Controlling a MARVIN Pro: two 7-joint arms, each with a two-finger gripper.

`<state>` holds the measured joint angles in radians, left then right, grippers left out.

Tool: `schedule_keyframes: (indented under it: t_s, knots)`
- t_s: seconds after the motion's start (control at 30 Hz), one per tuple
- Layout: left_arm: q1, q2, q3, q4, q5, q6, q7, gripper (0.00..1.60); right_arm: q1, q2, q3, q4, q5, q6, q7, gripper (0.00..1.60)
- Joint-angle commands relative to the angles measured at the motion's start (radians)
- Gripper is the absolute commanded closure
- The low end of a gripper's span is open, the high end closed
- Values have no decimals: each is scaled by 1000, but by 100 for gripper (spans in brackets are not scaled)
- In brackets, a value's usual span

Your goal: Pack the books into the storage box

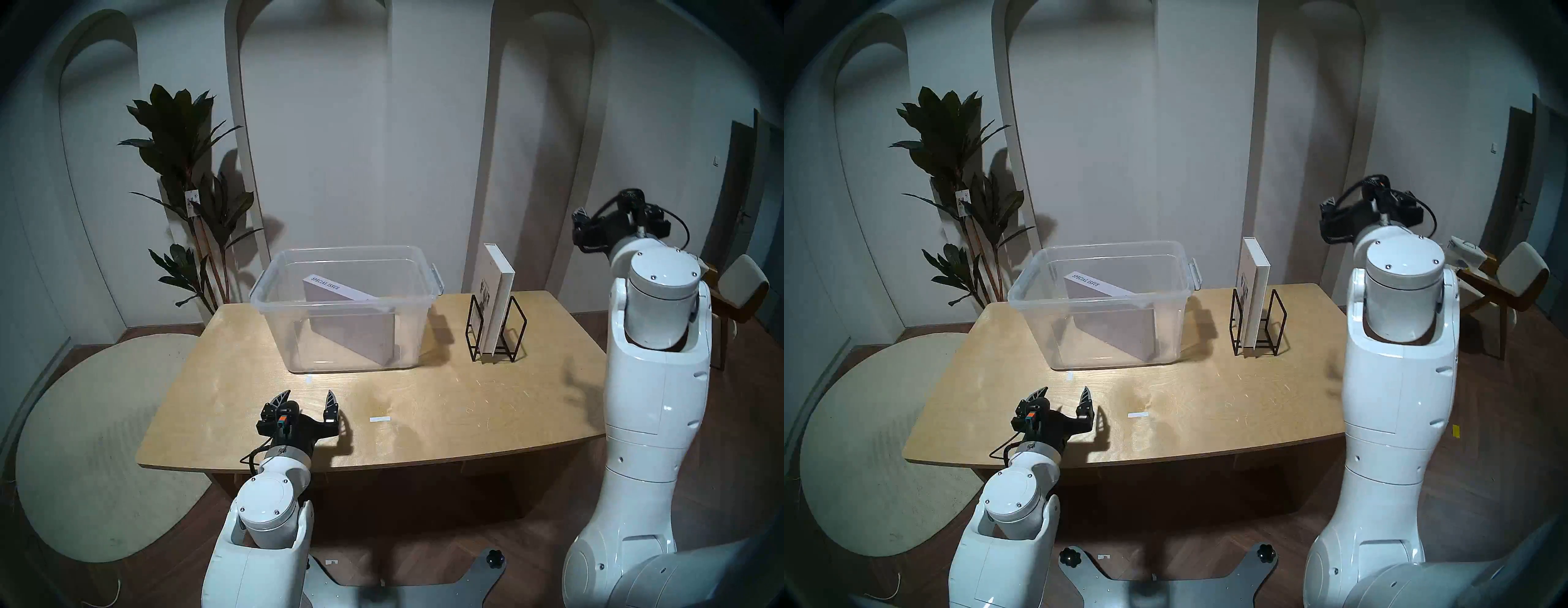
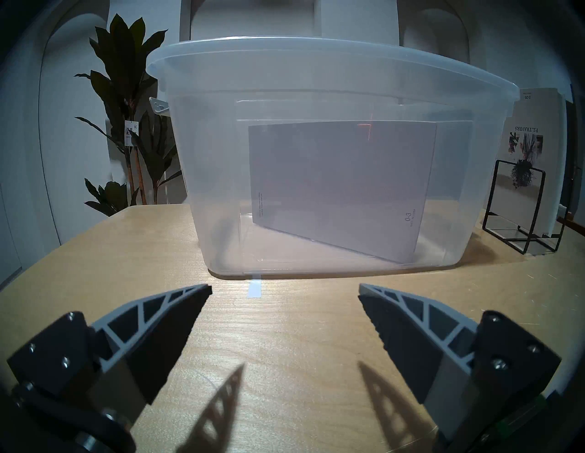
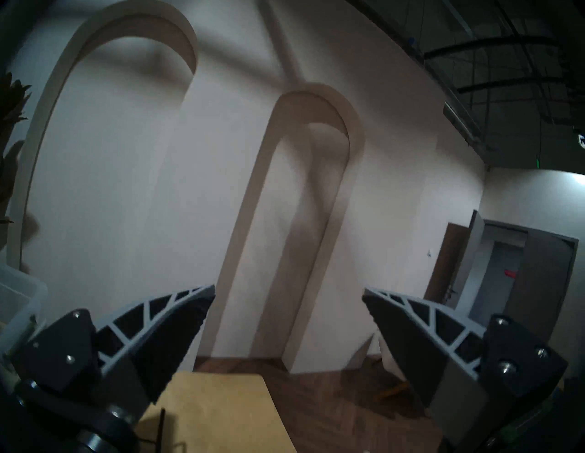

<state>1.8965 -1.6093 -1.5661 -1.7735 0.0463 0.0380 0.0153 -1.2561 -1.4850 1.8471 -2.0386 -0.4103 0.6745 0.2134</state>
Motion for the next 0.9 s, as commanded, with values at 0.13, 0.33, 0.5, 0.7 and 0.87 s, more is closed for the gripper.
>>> schedule_keyframes:
  t_s: [0.13, 0.33, 0.5, 0.7, 0.87]
  knots:
    - [-9, 1, 0, -20, -1, -6, 1, 0, -165, -31, 209, -92, 99, -23, 121, 0]
    - [-10, 1, 0, -18, 0, -5, 1, 0, -202, -8, 284, -78, 240, -32, 227, 0]
    - [-10, 1, 0, -17, 0, -5, 1, 0, -200, 29, 347, 4, 344, -40, 315, 0]
    - [-12, 3, 4, -15, -4, -7, -2, 0, -160, 111, 449, 158, 428, -54, 435, 0]
    - [-38, 26, 72, 6, -21, -7, -31, 0, -134, 171, 478, 270, 447, -61, 491, 0]
